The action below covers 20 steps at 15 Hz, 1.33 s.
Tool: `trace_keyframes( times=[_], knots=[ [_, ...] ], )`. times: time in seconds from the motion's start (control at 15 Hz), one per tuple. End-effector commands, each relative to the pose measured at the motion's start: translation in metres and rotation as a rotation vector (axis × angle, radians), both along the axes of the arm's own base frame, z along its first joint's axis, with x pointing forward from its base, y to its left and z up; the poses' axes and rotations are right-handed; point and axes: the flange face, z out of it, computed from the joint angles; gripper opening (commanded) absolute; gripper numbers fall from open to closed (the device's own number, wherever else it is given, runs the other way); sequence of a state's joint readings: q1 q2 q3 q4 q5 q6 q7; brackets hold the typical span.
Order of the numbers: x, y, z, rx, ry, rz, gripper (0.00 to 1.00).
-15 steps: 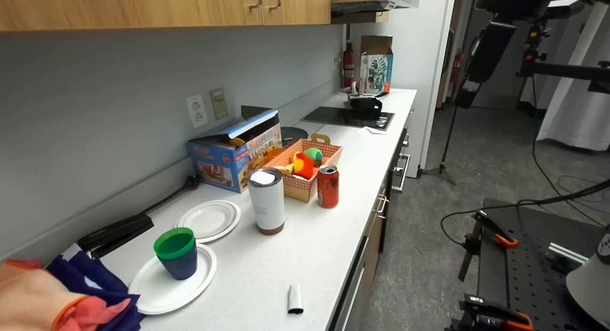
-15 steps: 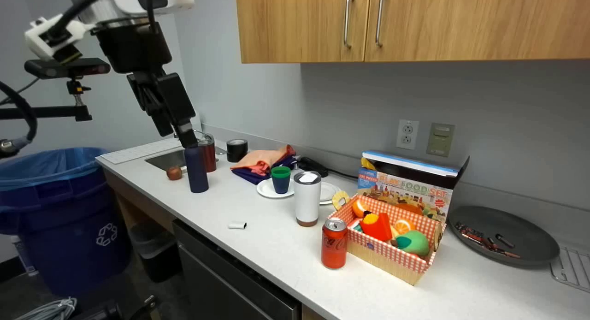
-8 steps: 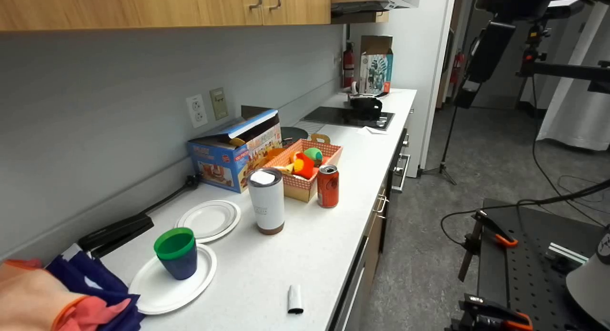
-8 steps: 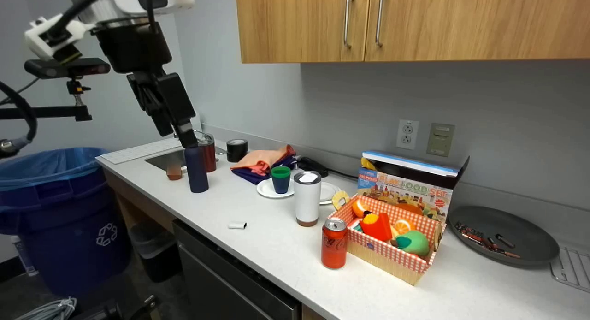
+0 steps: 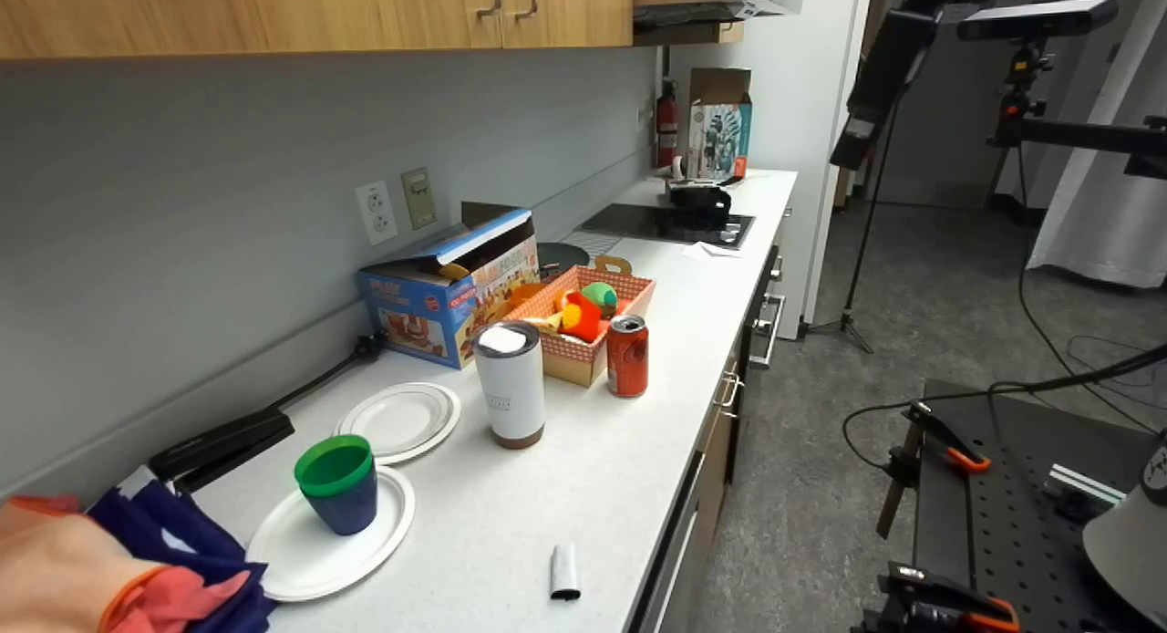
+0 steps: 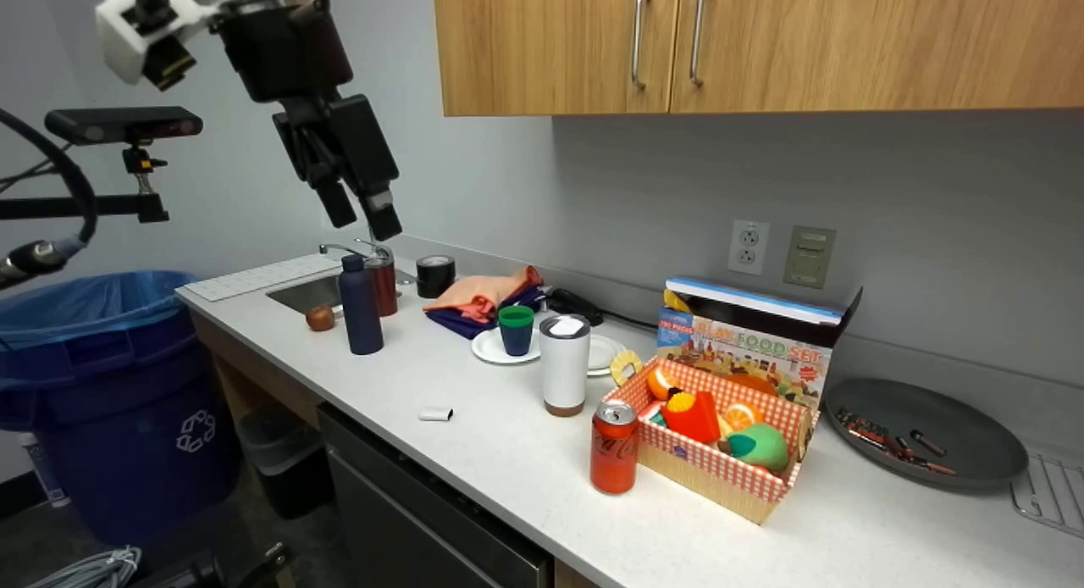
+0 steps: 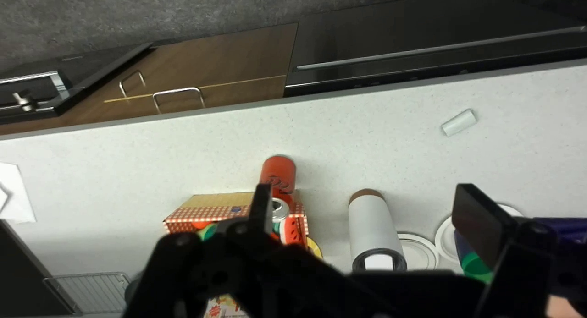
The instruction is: Open the top cabinet door on the right
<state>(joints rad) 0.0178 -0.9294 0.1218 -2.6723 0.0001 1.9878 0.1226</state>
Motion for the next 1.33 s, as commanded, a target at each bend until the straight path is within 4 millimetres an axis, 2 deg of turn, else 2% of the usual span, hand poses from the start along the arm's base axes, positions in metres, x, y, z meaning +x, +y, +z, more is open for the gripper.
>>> trace_keyframes(
  times=[0.0,0.33,0.53,0.6,0.67,0.8,1.07,1.27],
  knots=[
    [0.043,-0.004,0.019,-0.039,-0.002,-0.013,1.00],
    [0.106,0.001,0.040,-0.088,-0.050,0.003,1.00],
    [0.135,0.006,0.058,-0.112,-0.090,0.002,1.00],
    [0.139,0.010,0.064,-0.124,-0.099,0.001,1.00],
    [0.121,0.004,0.050,-0.097,-0.079,0.017,1.00],
    [0.133,0.008,0.057,-0.105,-0.090,0.016,1.00],
    [0.136,0.010,0.058,-0.106,-0.091,0.017,1.00],
    [0.153,-0.002,0.073,-0.153,-0.157,-0.050,1.00]
  ],
)
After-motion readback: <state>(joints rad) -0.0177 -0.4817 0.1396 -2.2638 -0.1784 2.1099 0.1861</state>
